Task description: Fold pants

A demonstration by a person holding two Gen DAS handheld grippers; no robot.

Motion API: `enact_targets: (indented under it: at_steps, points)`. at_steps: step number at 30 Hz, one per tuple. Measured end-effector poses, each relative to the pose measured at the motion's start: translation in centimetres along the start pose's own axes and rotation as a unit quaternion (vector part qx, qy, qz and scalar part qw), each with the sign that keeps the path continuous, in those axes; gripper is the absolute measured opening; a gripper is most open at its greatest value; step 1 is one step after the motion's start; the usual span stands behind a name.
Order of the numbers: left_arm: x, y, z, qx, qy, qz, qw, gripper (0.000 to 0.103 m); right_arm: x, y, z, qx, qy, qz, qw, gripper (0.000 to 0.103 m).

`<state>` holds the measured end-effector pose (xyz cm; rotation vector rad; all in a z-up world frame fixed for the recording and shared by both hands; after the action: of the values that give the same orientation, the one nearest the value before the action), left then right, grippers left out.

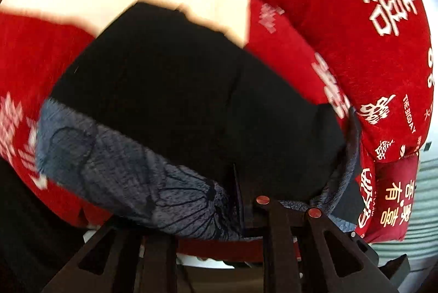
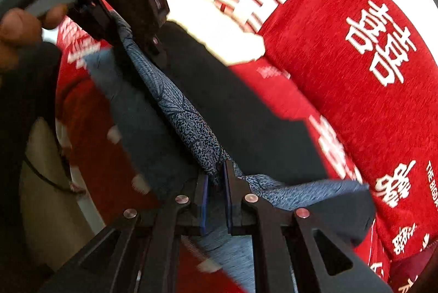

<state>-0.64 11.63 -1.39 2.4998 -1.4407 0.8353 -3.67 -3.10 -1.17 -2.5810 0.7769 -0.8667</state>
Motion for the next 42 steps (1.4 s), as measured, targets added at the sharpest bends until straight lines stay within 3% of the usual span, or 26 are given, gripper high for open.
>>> enact_targets:
  at_steps: [4,7,9,14,17,19,20,21,23,24,26,27,29,33,37,38,40,42]
  points:
    - [-1.2,0.9,-0.1,0.018,0.023,-0.002,0.9996,0.027,-0.9,0.7,0.5,-0.007,0.025,-0.01,1.0,0.011]
    - [-1.4,1.5,-0.6,0.02,0.013,0.002,0.9997,0.029,-0.9,0.6,0.1,-0.007,0.036,-0.013,0.999,0.011]
    - [-1.7,2.1,-1.2,0.025,-0.009,0.002,0.9996,0.043,-1.0,0.8,0.0,-0.008,0.04,-0.02,0.999,0.011]
    - [-1.6,3.1,-4.3,0.054,-0.041,0.008,0.9977,0.044,-2.0,1.6,0.1,-0.016,0.042,-0.025,0.999,0.011]
    - [1.0,2.5,-5.7,0.076,-0.041,0.058,0.9946,0.044,-2.2,1.7,0.4,-0.021,0.043,-0.026,0.999,0.011]
    - [3.8,1.6,-4.7,0.069,-0.045,0.103,0.9913,0.052,-2.3,1.6,0.5,-0.024,0.045,-0.034,0.998,0.016]
    - [5.5,1.1,-3.8,0.069,-0.048,0.122,0.989,0.068,-2.5,1.5,0.4,-0.024,0.049,-0.036,0.998,0.02]
    - [7.1,0.5,-2.8,0.074,-0.055,0.137,0.9863,0.073,-2.7,1.5,0.3,-0.023,0.047,-0.038,0.998,0.023]
    - [10.1,-0.3,-0.4,0.065,-0.071,0.171,0.9805,0.073,-3.0,1.6,-0.1,-0.02,0.041,-0.04,0.998,0.044]
    - [11.5,-0.5,1.0,0.05,-0.082,0.194,0.9764,0.073,-3.0,1.7,-0.6,-0.019,0.04,-0.038,0.998,0.047]
    - [13.3,-0.8,3.5,0.031,-0.124,0.235,0.9635,0.073,-2.3,2.0,-1.5,-0.017,0.037,-0.021,0.999,0.058]
    - [13.6,-0.7,4.5,0.03,-0.167,0.252,0.9527,0.073,-1.9,2.2,-2.0,-0.014,0.035,-0.01,0.999,0.06]
    - [13.8,-0.5,5.7,0.024,-0.193,0.279,0.9404,0.073,-0.4,2.8,-2.8,-0.015,0.036,0.02,0.999,0.069]
    - [12.8,0.6,5.0,0.038,-0.229,0.31,0.9218,0.09,4.6,5.1,-4.0,-0.03,0.041,0.114,0.992,0.073]
    - [11.3,1.8,3.4,0.04,-0.246,0.321,0.9138,0.093,11.0,6.7,-3.9,-0.039,0.063,0.201,0.977,0.079]
    - [10.9,2.0,3.0,0.043,-0.259,0.323,0.9093,0.094,12.9,7.0,-3.7,-0.041,0.074,0.223,0.971,0.079]
    - [9.9,2.4,2.4,0.055,-0.307,0.328,0.8916,0.094,17.0,7.2,-3.1,-0.045,0.092,0.26,0.96,0.082]
    - [8.9,2.4,1.3,0.06,-0.314,0.322,0.8912,0.094,21.5,7.1,-2.0,-0.043,0.111,0.305,0.945,0.083]
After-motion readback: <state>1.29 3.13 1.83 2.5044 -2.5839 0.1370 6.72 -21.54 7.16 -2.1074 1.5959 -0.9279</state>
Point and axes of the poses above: each gripper's, at about its wrist camera, not at the fingertips, and z roughly the way its jaws point, x to its right, y to its underside, the point moved 2 cm from there along z, roughly the way its jaws point, and after that the axes turned 2 degrees about z, right-handed, at the moved point
